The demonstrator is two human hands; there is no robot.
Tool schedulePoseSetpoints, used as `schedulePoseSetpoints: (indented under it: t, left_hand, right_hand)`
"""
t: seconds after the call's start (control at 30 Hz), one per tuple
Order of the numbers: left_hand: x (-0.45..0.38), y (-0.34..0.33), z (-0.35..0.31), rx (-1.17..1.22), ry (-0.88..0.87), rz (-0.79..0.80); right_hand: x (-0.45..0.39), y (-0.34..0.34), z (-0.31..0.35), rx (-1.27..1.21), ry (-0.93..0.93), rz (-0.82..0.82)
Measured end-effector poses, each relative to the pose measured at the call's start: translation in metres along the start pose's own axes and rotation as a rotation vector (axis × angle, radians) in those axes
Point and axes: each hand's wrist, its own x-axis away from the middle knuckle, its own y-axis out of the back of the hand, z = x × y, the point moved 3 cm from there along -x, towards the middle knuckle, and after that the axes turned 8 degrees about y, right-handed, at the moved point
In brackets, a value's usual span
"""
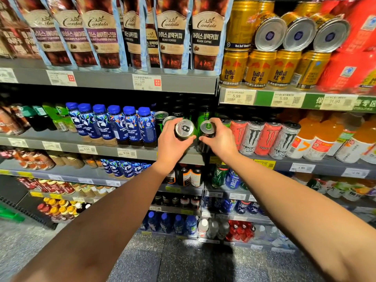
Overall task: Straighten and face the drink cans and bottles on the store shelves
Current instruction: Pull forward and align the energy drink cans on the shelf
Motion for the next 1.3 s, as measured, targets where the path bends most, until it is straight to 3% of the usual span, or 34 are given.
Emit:
schedulePoseSetpoints:
  t: [0.17,0.33,0.63,0.8,1.3]
  left_hand:
    - [-0.002,0.009,0.002,0.054,-0.020,-0.033]
    - [-0.014,0.002,0.003,0.033,-0.036,0.108]
    - [-0.024,-0.010,0.006,0.012,-0.059,0.210]
    - [-0.012,-0.002,0.007,0.061,-0.036,0.154]
    - [0.006,0.044,0.022,0.204,0.089,0.008]
  right_hand:
    - [0.002,-0.002,-0.002,-0.037,-0.050,-0.021]
    - [0.004,-0.003,-0.002,-0.055,-0.050,-0.044]
    - [0.009,0.001,-0.004,-0.158,-0.031,-0.163]
    - [0.011,0.006,-0.005,-0.194,-0.006,-0.214]
    - [0.003,0.005,0.003,-0.263,-0.081,-0.131]
